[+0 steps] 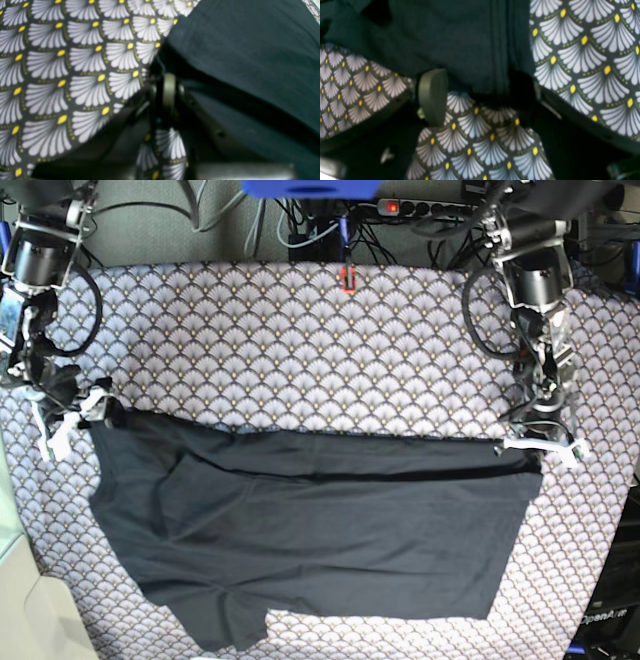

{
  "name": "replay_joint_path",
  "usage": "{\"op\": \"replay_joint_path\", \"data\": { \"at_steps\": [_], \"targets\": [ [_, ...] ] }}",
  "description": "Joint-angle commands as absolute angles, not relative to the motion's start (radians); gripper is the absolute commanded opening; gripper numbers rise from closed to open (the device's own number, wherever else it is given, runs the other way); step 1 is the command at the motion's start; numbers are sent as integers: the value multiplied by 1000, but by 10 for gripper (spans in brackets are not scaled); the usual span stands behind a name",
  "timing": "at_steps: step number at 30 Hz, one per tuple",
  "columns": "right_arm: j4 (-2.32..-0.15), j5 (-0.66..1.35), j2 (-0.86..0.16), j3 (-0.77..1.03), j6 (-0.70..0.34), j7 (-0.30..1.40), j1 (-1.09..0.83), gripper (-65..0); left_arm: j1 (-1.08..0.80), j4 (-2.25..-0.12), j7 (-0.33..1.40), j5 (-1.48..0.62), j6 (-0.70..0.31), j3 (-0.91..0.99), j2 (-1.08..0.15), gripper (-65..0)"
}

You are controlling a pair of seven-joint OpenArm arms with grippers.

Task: Fold the T-shirt properly
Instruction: 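Pull both grippers back toward the collar, dragging the folded edge, then drag the folded shirt with both grippers toward the robot's base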

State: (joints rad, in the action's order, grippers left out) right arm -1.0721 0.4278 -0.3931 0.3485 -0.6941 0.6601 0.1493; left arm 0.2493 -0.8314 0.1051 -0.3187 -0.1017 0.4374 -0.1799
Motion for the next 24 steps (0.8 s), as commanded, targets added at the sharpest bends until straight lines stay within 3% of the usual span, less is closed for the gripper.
{"op": "replay_joint_path", "data": {
  "at_steps": [1, 6, 16, 24],
  "targets": [
    [-1075, 438, -409, 354, -698, 644, 168, -224, 265, -848, 99, -314, -104, 440, -189, -650],
    [-1061, 440, -392, 358, -698, 644, 168, -251, 260, -848, 99, -312, -104, 440, -189, -650],
    [-1061, 440, -390, 354, -698, 654, 165, -574, 240, -849, 99, -318, -104, 440, -189, -650],
    [-1066, 440, -414, 357, -698, 654, 154, -604, 186, -941, 163, -321, -104, 440, -211, -650]
  ]
}}
